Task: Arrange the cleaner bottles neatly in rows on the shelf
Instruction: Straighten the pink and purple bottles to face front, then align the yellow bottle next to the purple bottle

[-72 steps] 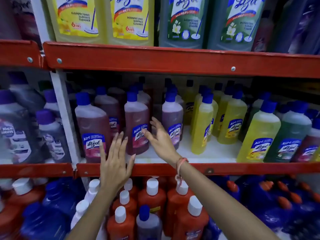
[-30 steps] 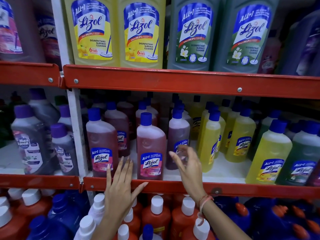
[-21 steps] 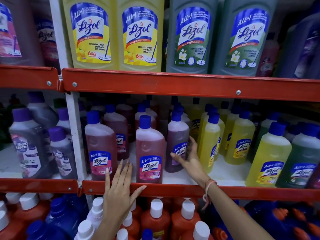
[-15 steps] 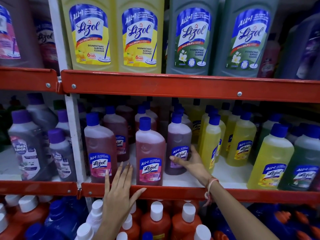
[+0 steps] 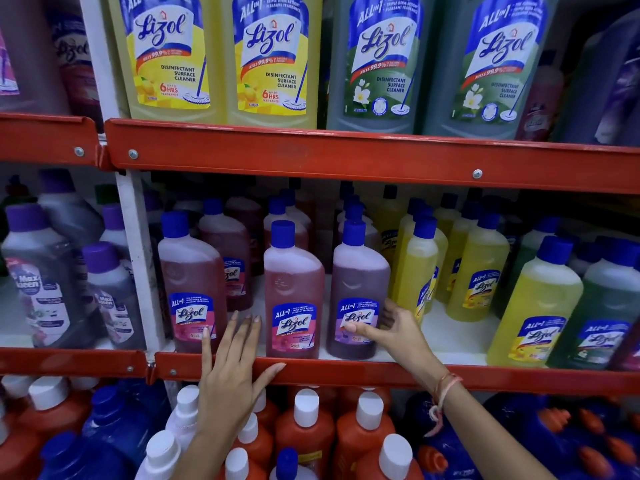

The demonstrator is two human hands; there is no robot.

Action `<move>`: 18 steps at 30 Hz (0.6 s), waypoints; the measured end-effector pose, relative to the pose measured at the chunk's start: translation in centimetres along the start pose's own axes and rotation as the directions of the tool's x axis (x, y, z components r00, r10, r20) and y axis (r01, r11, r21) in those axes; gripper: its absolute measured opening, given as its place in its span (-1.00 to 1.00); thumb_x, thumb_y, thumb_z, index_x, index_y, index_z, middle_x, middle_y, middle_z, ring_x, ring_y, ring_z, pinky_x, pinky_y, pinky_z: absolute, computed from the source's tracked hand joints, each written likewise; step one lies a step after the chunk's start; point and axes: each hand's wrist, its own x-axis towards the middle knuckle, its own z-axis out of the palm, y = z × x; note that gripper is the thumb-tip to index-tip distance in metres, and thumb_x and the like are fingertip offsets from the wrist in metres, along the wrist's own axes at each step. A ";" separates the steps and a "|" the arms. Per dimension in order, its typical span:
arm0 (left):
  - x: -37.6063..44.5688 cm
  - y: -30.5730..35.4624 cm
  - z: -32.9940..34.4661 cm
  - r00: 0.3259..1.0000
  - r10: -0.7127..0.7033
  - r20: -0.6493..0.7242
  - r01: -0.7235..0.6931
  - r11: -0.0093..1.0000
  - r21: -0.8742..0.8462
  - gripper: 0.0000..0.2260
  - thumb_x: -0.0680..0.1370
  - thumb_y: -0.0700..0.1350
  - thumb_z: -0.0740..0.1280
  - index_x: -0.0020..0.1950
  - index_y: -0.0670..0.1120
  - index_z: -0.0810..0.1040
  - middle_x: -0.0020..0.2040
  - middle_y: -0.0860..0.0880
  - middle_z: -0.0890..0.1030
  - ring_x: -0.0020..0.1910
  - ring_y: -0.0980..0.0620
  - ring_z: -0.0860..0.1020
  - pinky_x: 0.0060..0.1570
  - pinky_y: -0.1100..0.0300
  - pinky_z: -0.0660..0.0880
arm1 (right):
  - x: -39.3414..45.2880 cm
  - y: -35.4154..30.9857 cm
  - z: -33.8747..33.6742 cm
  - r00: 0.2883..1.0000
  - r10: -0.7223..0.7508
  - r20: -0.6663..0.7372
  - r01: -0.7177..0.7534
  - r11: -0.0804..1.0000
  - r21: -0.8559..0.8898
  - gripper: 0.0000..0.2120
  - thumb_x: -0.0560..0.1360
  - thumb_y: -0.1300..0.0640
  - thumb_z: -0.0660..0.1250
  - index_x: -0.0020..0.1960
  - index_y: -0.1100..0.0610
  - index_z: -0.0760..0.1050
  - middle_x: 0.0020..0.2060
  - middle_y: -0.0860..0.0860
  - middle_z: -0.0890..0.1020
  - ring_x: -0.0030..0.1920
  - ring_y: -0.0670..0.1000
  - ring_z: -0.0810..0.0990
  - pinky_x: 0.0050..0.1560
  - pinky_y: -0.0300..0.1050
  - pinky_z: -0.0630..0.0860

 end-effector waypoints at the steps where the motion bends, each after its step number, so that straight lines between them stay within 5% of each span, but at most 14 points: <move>1: 0.0 0.0 -0.1 1.000 0.002 0.004 -0.002 1.000 0.005 -0.30 0.54 0.32 0.01 0.43 -0.17 0.38 0.37 -0.14 0.52 0.46 -0.07 0.29 0.54 -0.09 -0.12 | -0.4 0.0 0.0 1.000 -0.005 -0.002 0.005 1.000 -0.008 -0.26 0.09 -0.05 0.62 0.18 0.20 0.53 0.02 0.10 0.73 0.01 0.01 0.73 0.03 -0.07 0.67; 12: -0.1 0.2 -0.5 1.000 -0.005 0.023 0.005 1.000 -0.011 -0.30 0.55 0.32 -0.01 0.44 -0.18 0.36 0.39 -0.15 0.50 0.48 -0.05 0.24 0.54 -0.07 -0.14 | -2.5 -0.8 -1.1 0.995 -0.097 0.016 0.097 0.995 0.007 -0.40 0.21 -0.09 0.53 0.19 0.11 0.54 0.02 -0.01 0.70 -0.02 -0.21 0.68 -0.12 -0.29 0.60; 18: -0.1 0.2 -0.4 1.000 -0.015 0.025 0.015 1.000 -0.001 -0.30 0.54 0.32 0.00 0.45 -0.18 0.35 0.39 -0.16 0.49 0.48 -0.05 0.24 0.53 -0.11 -0.09 | -1.6 -0.8 -5.5 0.824 -0.261 -0.503 0.264 0.962 -0.066 -0.81 0.43 -0.10 0.39 0.00 -0.06 0.57 -0.08 -0.11 0.66 -0.01 -0.03 0.64 -0.07 -0.31 0.60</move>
